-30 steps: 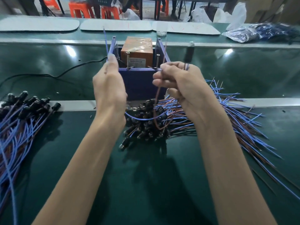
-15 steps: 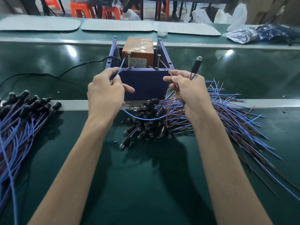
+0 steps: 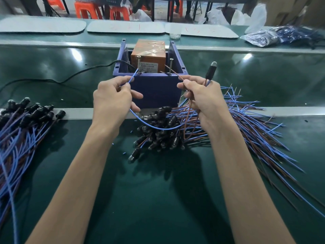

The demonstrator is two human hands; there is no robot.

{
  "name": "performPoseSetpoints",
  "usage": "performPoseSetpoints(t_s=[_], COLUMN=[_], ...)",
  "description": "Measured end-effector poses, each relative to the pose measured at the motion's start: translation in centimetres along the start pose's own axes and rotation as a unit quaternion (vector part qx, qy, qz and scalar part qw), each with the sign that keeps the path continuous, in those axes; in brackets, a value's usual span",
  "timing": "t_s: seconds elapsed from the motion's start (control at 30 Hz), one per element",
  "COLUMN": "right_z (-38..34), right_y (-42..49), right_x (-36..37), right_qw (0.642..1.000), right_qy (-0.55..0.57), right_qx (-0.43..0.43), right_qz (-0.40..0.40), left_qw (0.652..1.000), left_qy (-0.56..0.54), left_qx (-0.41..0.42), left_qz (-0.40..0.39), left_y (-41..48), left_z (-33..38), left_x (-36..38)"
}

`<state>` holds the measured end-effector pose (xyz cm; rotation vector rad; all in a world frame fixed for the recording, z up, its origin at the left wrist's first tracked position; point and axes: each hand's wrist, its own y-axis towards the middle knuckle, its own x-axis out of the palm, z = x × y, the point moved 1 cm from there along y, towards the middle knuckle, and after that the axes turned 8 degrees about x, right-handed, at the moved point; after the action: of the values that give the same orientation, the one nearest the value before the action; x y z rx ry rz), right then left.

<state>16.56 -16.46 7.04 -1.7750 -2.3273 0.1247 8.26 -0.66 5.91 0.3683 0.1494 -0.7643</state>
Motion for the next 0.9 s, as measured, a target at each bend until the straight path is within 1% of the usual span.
performPoseSetpoints(t_s=[0.2, 0.9], right_z=[-0.03, -0.15], right_y=[0.01, 0.31], right_x=[-0.05, -0.26], right_qw=[1.0, 0.999], right_qy=[-0.005, 0.042], right_qx=[0.003, 0.009], right_qz=[-0.006, -0.03], left_qw=[1.0, 0.999], left_qy=[0.008, 0.019], left_qx=[-0.003, 0.002], left_qz=[-0.001, -0.029], left_y=[-0.02, -0.11], left_z=[0.13, 0.89], left_x=[-0.18, -0.58])
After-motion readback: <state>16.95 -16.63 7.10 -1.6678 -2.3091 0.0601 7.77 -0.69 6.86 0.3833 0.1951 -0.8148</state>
